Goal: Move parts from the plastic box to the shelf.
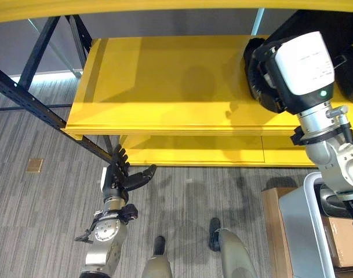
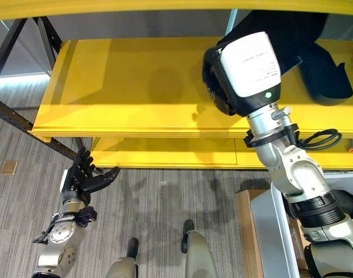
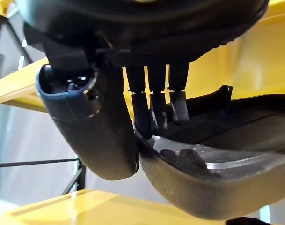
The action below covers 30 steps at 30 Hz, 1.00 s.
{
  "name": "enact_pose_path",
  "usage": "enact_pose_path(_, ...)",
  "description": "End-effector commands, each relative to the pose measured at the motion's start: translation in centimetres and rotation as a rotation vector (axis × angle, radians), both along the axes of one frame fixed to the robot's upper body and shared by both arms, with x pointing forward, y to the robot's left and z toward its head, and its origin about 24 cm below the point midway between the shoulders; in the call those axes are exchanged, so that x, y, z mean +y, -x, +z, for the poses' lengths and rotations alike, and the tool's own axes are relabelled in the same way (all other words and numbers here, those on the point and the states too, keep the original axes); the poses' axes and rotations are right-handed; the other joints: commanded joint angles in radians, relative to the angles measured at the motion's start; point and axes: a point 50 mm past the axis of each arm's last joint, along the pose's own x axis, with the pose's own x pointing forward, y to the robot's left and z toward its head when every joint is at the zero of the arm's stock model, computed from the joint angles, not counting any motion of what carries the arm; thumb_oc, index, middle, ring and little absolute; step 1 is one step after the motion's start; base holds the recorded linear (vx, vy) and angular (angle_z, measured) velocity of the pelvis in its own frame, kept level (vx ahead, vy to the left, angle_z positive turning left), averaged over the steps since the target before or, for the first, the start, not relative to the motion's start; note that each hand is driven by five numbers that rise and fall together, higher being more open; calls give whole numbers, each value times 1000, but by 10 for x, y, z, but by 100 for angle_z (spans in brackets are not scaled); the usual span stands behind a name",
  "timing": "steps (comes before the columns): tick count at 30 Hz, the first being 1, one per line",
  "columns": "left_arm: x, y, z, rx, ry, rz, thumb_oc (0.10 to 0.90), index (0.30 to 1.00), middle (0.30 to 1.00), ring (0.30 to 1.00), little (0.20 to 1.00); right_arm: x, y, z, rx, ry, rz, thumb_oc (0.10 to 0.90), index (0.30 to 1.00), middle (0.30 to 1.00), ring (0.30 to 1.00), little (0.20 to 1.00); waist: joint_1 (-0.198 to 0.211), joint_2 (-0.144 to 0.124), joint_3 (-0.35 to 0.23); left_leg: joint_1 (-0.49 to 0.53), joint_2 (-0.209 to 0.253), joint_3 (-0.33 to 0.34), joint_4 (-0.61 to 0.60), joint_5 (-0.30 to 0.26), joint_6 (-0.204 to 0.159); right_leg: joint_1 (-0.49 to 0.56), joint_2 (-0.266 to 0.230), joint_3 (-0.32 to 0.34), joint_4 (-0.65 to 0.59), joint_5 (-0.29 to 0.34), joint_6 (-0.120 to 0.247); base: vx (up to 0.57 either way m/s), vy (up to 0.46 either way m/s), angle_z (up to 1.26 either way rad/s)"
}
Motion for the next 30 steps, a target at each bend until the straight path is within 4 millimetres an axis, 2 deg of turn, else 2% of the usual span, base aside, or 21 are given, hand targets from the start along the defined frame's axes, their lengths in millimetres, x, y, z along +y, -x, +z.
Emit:
enact_pose_path(1,5,0,36,-203,-63,6,900,1000,1000,1000,1000,22,11,52,-258,-76,103,400,300,300,300,300,14,-46,-108,103,32,1,-11,-70,61,32,-122,72,-115,108,170,12,21,-6)
enact_pose_path(7,3,-3,42,-228,-78,-7,900,1000,1000,1000,1000,31,7,54,-238,-57,133,400,300,300,300,300,14,-39,-101,101,36,1,-9,-65,57,27,-117,81,-101,84,161,3,-9,0)
enact_pose_path(15,0,-11,46,-242,-81,-29,900,1000,1000,1000,1000,30,6,52,-215,-23,132,400,300,300,300,300,0,-37,-105,82,95,-1,2,-6,25,19,-59,67,-55,6,115,31,-142,5)
enact_pose_path(16,-1,-10,45,-240,-74,-30,900,1000,1000,1000,1000,30,6,51,-210,-23,134,400,300,300,300,300,0,-39,-106,78,104,0,20,25,23,26,-46,66,-59,2,108,53,-225,5)
enact_pose_path(17,-1,-9,43,-230,-57,-33,900,1000,1000,1000,1000,32,7,50,-206,-24,147,400,300,300,300,300,10,-40,-101,28,106,-13,128,149,22,58,-11,70,-104,2,80,49,-304,5)
enact_pose_path(18,-1,-8,44,-233,-54,-33,900,1000,1000,1000,1000,33,7,52,-214,-24,151,400,300,300,300,300,24,-49,-88,-16,85,-34,204,200,31,77,1,75,-133,8,63,22,-236,-6)
enact_pose_path(19,-1,-9,44,-233,-54,-33,900,1000,1000,1000,1000,33,7,52,-215,-24,151,400,300,300,300,300,22,-49,-88,-20,84,-36,209,199,31,77,0,73,-135,10,63,-52,-278,-31)
enact_pose_path(20,-3,-10,46,-241,-66,-51,900,1000,1000,1000,1000,35,8,56,-232,-46,169,400,300,300,300,300,61,-80,-41,-119,0,-93,353,204,56,117,6,79,-188,18,41,-39,-264,-39)
enact_pose_path(21,-3,-9,46,-237,-62,-51,900,1000,1000,1000,1000,33,7,55,-234,-52,156,400,300,300,300,300,62,-89,-31,-168,1,-68,359,181,63,135,-4,64,-202,12,40,-36,-265,-37)
enact_pose_path(22,-3,-9,46,-237,-63,-51,900,1000,1000,1000,1000,32,7,55,-234,-52,156,400,300,300,300,300,62,-89,-31,-170,1,-69,362,180,63,135,-4,63,-202,12,41,93,-104,-5)
enact_pose_path(23,-3,-8,45,-234,-42,-47,900,1000,1000,1000,1000,24,8,54,-243,-60,126,400,300,300,300,300,50,-83,-24,-233,77,17,245,189,53,162,-8,37,-203,-7,46,103,-49,6)
enact_pose_path(24,-3,-8,45,-232,-42,-50,900,1000,1000,1000,1000,23,9,53,-241,-61,123,400,300,300,300,300,55,-84,-28,-218,80,23,219,198,50,163,-6,39,-205,-9,44,139,-30,67)
enact_pose_path(25,-2,-8,46,-237,-51,-49,900,1000,1000,1000,1000,19,9,54,-244,-60,103,400,300,300,300,300,56,-77,-17,-251,104,39,155,215,44,169,-10,37,-200,-13,48,168,72,79)
enact_pose_path(26,-1,-9,48,-241,-67,-47,900,1000,1000,1000,1000,17,8,55,-251,-57,86,400,300,300,300,300,66,-56,-8,-276,111,43,20,284,16,170,0,41,-177,-29,54,286,138,73)
enact_pose_path(27,-4,-12,47,-240,-76,-46,900,1000,1000,1000,1000,14,6,50,-248,-62,67,400,300,300,300,300,56,-39,-7,-301,163,150,-49,356,-17,199,-7,18,-159,-52,63,321,171,3)
enact_pose_path(28,-4,-11,46,-234,-72,-48,900,1000,1000,1000,1000,13,6,47,-240,-62,55,400,300,300,300,300,62,-35,-10,-272,178,143,-48,350,-21,197,-8,28,-142,-63,63,343,280,-28)
enact_pose_path(29,-4,-12,46,-240,-50,-37,900,1000,1000,1000,1000,18,6,40,-222,-70,69,400,300,300,300,300,67,-24,-18,-231,161,116,-39,294,-16,212,-18,52,-141,-67,81,315,338,-45)
enact_pose_path(30,-6,-14,50,-259,-53,-48,900,1000,1000,1000,1000,16,8,39,-224,-87,69,400,300,300,300,300,64,-27,-19,-249,157,149,25,275,-17,241,-42,45,-167,-61,92,299,371,-51)
